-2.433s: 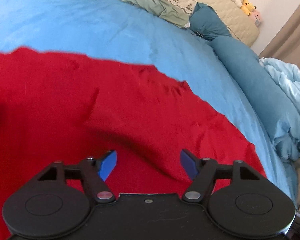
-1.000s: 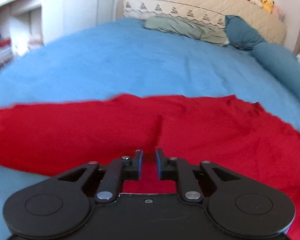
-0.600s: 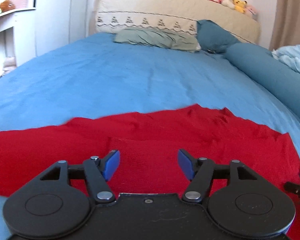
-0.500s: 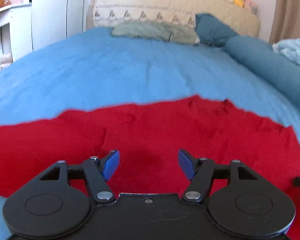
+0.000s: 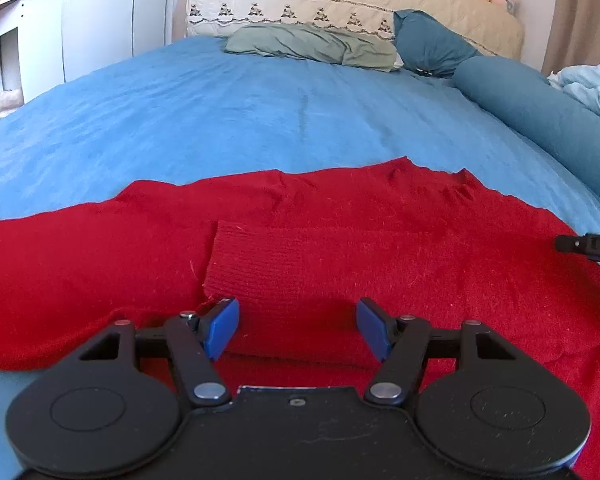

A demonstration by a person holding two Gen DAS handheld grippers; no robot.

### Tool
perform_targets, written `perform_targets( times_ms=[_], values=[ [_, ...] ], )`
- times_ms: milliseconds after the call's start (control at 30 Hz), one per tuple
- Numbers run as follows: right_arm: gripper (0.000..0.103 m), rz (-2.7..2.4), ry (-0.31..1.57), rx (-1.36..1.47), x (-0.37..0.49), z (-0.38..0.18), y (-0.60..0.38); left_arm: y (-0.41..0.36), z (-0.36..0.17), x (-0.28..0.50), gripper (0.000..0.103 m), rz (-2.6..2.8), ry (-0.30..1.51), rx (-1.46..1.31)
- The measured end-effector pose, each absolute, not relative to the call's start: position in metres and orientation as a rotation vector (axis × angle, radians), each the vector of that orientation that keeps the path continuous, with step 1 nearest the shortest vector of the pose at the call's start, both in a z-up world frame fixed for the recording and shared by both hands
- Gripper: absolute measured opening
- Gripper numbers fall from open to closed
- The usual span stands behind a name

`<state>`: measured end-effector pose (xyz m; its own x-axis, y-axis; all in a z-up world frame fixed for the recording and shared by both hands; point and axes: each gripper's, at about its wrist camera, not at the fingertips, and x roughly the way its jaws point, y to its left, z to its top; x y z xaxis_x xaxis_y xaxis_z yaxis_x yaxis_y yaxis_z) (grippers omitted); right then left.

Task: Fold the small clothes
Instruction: 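Move the left gripper to the other sleeve cuff and close on it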

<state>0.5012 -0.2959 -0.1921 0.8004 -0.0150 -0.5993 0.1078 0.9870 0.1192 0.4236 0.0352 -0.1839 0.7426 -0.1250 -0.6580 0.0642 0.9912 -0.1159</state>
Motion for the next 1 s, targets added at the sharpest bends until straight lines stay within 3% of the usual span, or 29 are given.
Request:
perform_targets(
  times_ms=[200,400,433,500,533,733,1000],
  values=[
    [0.103,-0.071,0.624,0.154,0.490,-0.177,-0.301,0.034,-0.176,0.422,0.071,-0.083,0.736,-0.077],
    [0.103,0.031,0.503,0.161,0.432,-0.109,-0.289,0.029,-0.115,0.393,0.072,-0.025,0.697,-0.089],
    [0.103,0.065,0.476,0.172,0.417,-0.092,-0.286,0.030,-0.099,0.383,0.075,-0.022,0.676,-0.096],
    [0.103,0.114,0.453,0.198,0.394,-0.064,-0.278,0.035,-0.072,0.366,0.090,-0.016,0.643,-0.109],
    [0.103,0.135,0.440,0.206,0.383,-0.049,-0.273,0.039,-0.058,0.356,0.103,-0.004,0.620,-0.116],
    [0.103,0.240,0.464,0.177,0.348,0.002,-0.213,0.088,-0.001,0.308,0.103,0.072,0.558,-0.185],
    [0.103,0.327,0.454,0.116,0.338,0.007,-0.097,0.205,0.006,0.267,0.103,0.239,0.529,-0.352]
  ],
)
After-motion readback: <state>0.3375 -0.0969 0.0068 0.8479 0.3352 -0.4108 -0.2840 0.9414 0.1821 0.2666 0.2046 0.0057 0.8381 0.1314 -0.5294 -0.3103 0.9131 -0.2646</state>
